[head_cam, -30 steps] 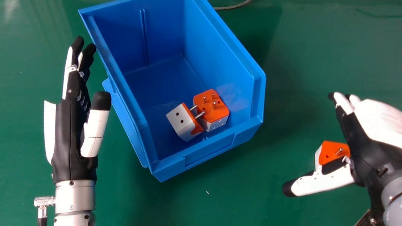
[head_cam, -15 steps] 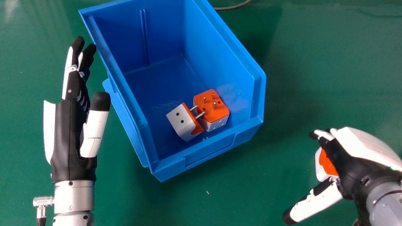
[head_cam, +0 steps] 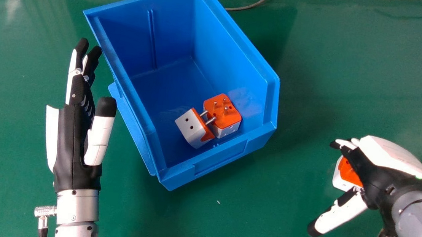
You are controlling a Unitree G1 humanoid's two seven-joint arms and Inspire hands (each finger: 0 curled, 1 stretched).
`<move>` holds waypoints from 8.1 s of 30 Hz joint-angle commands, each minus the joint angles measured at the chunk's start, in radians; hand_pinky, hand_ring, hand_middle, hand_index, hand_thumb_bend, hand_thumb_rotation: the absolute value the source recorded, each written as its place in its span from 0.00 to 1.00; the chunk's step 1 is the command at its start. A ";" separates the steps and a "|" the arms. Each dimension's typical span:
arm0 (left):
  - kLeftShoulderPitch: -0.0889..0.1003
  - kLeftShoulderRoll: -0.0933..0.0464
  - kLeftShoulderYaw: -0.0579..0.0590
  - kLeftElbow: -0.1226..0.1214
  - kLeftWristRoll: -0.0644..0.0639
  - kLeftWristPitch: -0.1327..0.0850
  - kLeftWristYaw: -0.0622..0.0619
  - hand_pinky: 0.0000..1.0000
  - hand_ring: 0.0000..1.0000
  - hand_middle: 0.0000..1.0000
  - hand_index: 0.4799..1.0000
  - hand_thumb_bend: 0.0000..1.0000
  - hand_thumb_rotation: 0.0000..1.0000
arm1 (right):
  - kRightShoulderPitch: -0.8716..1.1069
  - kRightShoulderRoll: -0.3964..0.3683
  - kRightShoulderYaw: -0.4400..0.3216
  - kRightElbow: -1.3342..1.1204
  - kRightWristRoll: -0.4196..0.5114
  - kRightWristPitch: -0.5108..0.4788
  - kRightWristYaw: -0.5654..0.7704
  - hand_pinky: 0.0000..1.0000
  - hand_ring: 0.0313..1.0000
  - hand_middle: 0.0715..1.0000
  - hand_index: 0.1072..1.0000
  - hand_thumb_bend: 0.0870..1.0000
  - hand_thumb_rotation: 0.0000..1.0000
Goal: Pick all objects and put in blue box
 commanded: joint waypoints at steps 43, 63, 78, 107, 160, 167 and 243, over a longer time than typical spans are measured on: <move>0.007 -0.005 -0.004 -0.032 -0.024 -0.002 -0.025 0.99 0.95 0.93 0.91 0.97 0.92 | 0.008 -0.201 0.161 0.242 0.200 -0.012 -0.459 0.39 0.58 0.80 0.70 0.85 0.00; 0.006 -0.011 -0.005 -0.046 -0.018 0.004 -0.016 0.99 0.95 0.93 0.90 0.96 0.92 | 0.088 -0.242 0.151 0.292 0.275 -0.087 -0.751 0.31 0.44 0.56 0.52 0.52 0.00; 0.015 -0.005 -0.002 -0.057 -0.011 0.007 -0.018 0.99 0.95 0.93 0.91 0.96 0.92 | 0.101 -0.247 0.136 0.259 0.359 -0.112 -0.778 0.28 0.41 0.51 0.48 0.46 0.00; 0.019 -0.010 -0.004 -0.058 -0.013 0.010 -0.017 0.99 0.95 0.93 0.91 0.96 0.93 | 0.140 -0.310 0.166 0.102 0.177 -0.006 -0.556 0.59 0.75 0.79 0.72 0.89 0.11; 0.016 -0.005 -0.001 -0.074 -0.019 0.022 -0.032 0.98 0.95 0.93 0.90 0.96 0.92 | 0.167 -0.259 0.194 0.111 0.078 0.099 -0.248 0.86 1.00 1.00 0.96 0.99 0.13; 0.017 -0.008 -0.003 -0.080 -0.022 0.029 -0.033 0.98 0.95 0.93 0.90 0.96 0.92 | 0.174 -0.253 0.191 0.086 0.080 0.108 -0.231 0.85 1.00 1.00 0.97 0.99 0.14; 0.023 -0.002 -0.002 -0.073 -0.030 0.029 -0.048 0.99 0.96 0.93 0.91 0.97 0.92 | 0.260 -0.131 -0.070 -0.363 -0.048 0.047 -0.148 0.99 1.00 1.00 0.99 1.00 0.35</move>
